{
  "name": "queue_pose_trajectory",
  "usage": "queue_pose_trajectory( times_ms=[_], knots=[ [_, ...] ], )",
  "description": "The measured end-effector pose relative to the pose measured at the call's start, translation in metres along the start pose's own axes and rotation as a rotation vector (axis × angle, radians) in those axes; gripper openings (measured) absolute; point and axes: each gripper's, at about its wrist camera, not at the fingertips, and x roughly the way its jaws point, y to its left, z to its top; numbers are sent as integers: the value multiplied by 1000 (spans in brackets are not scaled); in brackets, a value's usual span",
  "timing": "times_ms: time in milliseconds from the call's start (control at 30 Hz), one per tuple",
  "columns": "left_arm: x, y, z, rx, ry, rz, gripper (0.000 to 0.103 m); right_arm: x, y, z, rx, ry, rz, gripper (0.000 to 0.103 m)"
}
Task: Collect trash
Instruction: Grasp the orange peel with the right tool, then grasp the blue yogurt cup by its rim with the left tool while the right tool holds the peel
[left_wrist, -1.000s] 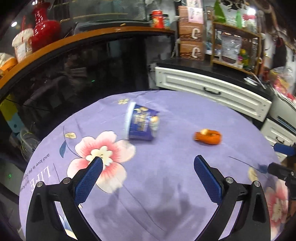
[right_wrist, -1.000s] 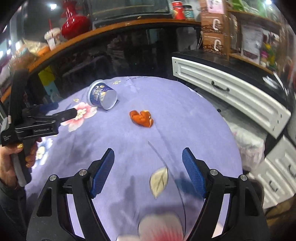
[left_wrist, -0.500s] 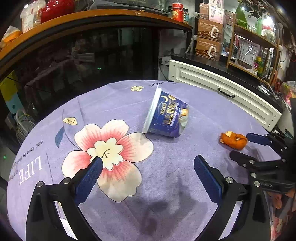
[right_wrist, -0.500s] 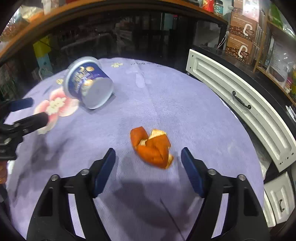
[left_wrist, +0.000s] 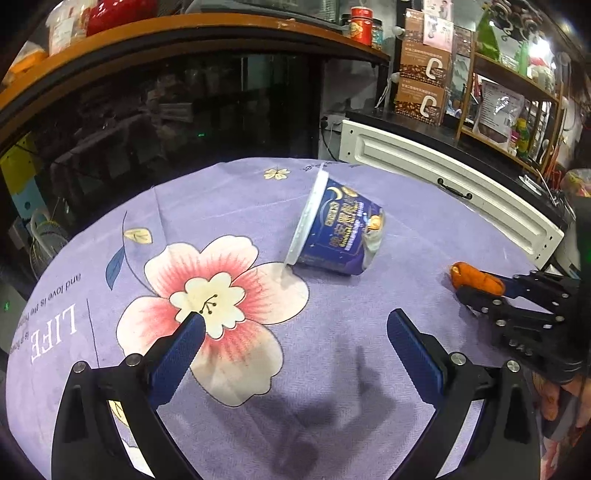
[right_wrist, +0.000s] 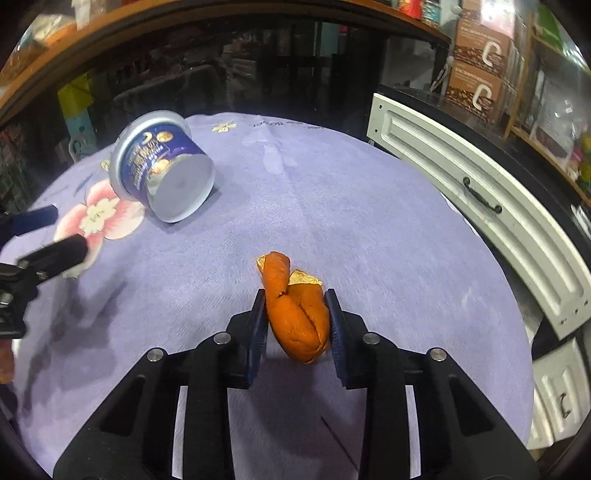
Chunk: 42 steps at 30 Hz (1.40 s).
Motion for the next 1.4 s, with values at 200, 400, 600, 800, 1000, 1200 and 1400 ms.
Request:
queue_pose_trajectory(
  times_ms=[200, 400, 600, 800, 1000, 1200, 1400],
  knots=[
    [2, -20, 13, 78, -60, -3, 97, -34, -5, -15, 7, -24, 39, 32],
    [37, -37, 33, 150, -35, 39, 97, -53, -15, -27, 30, -30, 55, 32],
    [68, -46, 39, 207, -6, 87, 93, -57, -23, -35, 59, -23, 76, 32],
    [73, -49, 39, 234, 5, 85, 59, -59, -24, -37, 60, -32, 86, 32],
    [67, -47, 33, 234, 18, 69, 56, -66, -23, -40, 75, -43, 96, 32],
    [38, -41, 26, 173, -3, 13, 55, -83, -23, -51, 101, -63, 113, 32],
    [-26, -50, -2, 165, -71, -70, 56, -125, -27, -80, 145, -120, 125, 32]
  ],
)
